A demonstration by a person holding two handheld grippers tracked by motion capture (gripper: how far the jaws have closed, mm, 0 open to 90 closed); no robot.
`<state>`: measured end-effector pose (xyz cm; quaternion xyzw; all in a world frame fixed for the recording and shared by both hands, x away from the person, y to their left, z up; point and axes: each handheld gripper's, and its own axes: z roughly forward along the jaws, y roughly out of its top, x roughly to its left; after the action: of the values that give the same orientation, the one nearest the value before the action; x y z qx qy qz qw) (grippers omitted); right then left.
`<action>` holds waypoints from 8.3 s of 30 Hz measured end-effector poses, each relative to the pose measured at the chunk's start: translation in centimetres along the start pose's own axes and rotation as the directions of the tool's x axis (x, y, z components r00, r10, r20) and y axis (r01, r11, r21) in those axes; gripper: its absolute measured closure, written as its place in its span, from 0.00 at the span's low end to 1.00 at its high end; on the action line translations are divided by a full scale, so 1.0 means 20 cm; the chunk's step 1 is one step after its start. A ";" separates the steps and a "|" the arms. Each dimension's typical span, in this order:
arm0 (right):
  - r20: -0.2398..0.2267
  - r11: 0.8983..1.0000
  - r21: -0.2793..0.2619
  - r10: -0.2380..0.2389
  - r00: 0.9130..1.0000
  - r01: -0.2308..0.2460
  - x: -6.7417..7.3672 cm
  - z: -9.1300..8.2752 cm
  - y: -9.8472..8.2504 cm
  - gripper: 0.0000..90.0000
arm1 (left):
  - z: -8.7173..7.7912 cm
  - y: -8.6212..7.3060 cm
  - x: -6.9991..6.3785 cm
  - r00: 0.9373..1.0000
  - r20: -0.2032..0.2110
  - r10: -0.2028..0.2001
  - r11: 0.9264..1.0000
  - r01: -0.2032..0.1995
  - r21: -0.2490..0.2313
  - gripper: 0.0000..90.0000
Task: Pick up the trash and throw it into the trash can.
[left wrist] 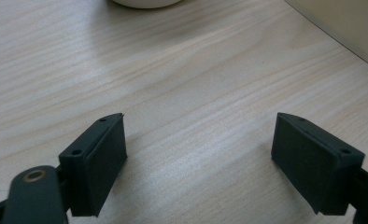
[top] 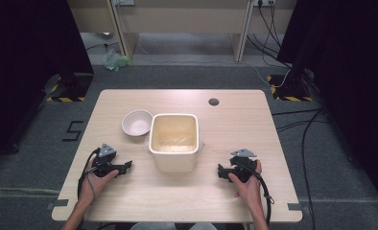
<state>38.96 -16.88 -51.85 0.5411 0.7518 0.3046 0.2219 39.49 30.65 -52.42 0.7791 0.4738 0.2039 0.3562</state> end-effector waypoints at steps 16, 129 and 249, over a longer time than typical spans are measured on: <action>-0.004 1.000 0.001 -0.008 1.000 0.008 0.00 -0.03 -0.03 0.00 | 0.00 0.00 0.00 1.000 0.008 0.000 1.000 0.000 -0.001 0.19; -0.012 1.000 0.000 -0.015 1.000 0.015 0.00 -0.07 -0.07 0.00 | -0.27 0.47 0.28 0.986 0.078 -0.145 0.945 0.162 -0.285 0.93; -0.012 1.000 0.000 -0.014 1.000 0.014 0.00 -0.07 -0.07 0.00 | -0.30 0.63 -0.07 0.963 0.265 -0.041 0.958 0.113 -0.262 0.16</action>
<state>37.05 -17.54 -51.86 0.5339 0.7570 0.3062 0.2197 42.39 27.80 -38.89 0.7227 0.4210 0.1507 0.5270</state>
